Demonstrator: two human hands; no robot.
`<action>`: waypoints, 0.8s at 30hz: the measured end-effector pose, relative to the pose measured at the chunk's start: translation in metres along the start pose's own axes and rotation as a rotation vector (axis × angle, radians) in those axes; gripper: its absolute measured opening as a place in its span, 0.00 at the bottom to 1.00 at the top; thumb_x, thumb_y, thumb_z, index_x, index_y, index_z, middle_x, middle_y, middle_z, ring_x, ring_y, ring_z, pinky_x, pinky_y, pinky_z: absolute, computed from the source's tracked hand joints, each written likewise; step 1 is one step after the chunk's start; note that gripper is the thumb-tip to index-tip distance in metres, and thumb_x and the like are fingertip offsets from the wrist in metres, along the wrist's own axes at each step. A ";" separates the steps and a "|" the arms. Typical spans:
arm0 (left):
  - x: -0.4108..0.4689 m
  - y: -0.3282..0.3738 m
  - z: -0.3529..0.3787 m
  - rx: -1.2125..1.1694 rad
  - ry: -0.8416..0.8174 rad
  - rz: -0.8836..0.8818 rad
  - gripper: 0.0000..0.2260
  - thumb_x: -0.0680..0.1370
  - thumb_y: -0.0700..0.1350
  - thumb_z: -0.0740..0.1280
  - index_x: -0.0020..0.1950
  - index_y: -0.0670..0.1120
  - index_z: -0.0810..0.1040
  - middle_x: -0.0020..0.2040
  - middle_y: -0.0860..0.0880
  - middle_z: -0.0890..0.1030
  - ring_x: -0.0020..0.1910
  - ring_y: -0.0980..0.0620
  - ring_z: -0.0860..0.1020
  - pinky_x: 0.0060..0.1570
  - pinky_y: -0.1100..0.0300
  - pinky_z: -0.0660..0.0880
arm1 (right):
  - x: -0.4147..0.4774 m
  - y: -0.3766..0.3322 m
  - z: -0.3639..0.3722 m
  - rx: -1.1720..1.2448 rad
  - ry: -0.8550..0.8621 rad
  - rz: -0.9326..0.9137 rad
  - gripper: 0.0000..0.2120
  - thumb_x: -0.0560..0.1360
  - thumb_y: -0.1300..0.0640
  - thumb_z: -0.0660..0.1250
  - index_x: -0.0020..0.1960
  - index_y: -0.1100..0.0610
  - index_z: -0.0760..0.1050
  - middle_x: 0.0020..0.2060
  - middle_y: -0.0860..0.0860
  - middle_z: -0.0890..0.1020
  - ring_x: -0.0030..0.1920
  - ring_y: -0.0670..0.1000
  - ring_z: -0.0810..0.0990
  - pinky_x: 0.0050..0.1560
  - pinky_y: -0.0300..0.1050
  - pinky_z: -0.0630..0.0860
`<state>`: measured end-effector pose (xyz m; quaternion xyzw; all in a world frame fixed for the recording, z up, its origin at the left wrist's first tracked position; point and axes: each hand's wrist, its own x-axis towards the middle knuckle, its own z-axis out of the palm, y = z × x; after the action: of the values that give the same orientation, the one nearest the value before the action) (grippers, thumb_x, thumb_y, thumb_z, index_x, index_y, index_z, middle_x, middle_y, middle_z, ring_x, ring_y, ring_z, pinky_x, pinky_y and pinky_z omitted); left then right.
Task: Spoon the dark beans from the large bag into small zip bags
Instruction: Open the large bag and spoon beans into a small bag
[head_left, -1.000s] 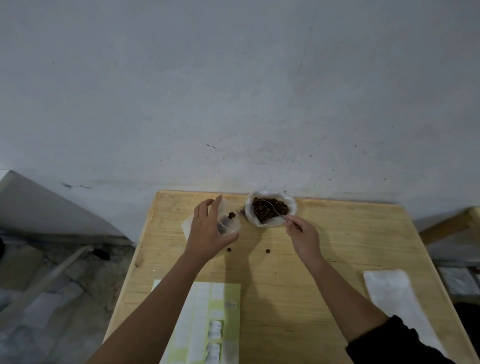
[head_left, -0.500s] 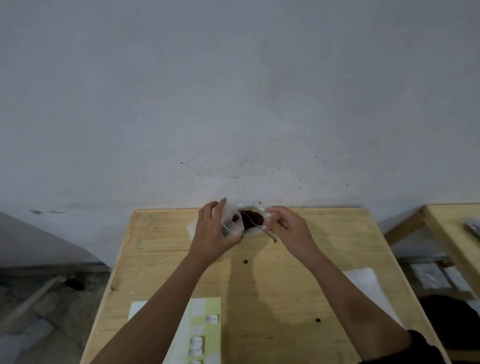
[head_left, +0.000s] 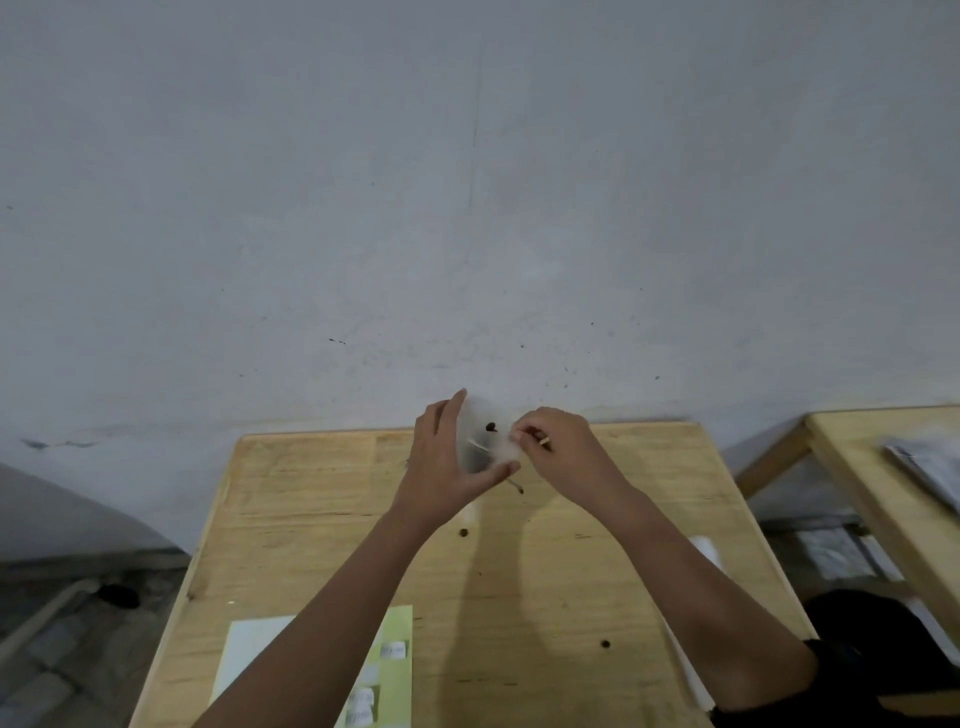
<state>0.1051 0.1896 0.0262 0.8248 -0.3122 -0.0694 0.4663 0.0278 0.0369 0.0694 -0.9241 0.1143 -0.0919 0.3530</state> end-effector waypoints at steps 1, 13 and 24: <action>0.001 0.003 -0.002 -0.078 0.001 -0.029 0.40 0.67 0.60 0.73 0.73 0.52 0.58 0.63 0.57 0.64 0.62 0.60 0.64 0.57 0.66 0.64 | 0.001 0.004 -0.003 0.022 0.053 0.002 0.07 0.77 0.60 0.63 0.42 0.57 0.78 0.40 0.49 0.80 0.43 0.45 0.77 0.48 0.41 0.75; 0.029 0.052 -0.009 -0.657 0.197 -0.113 0.07 0.75 0.37 0.68 0.53 0.40 0.79 0.42 0.43 0.82 0.39 0.52 0.81 0.41 0.63 0.77 | -0.007 -0.002 -0.043 0.493 0.327 0.013 0.07 0.74 0.62 0.68 0.50 0.53 0.76 0.40 0.45 0.78 0.40 0.39 0.78 0.45 0.32 0.76; 0.019 0.069 0.009 -0.582 0.114 -0.048 0.08 0.74 0.35 0.69 0.53 0.41 0.79 0.41 0.46 0.83 0.43 0.51 0.83 0.47 0.60 0.79 | -0.016 0.006 -0.046 0.467 0.377 0.123 0.11 0.70 0.67 0.71 0.45 0.52 0.77 0.36 0.49 0.81 0.37 0.42 0.80 0.44 0.36 0.77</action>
<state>0.0856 0.1462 0.0807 0.6660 -0.2329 -0.1204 0.6984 -0.0002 0.0077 0.0973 -0.7761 0.2092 -0.2641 0.5331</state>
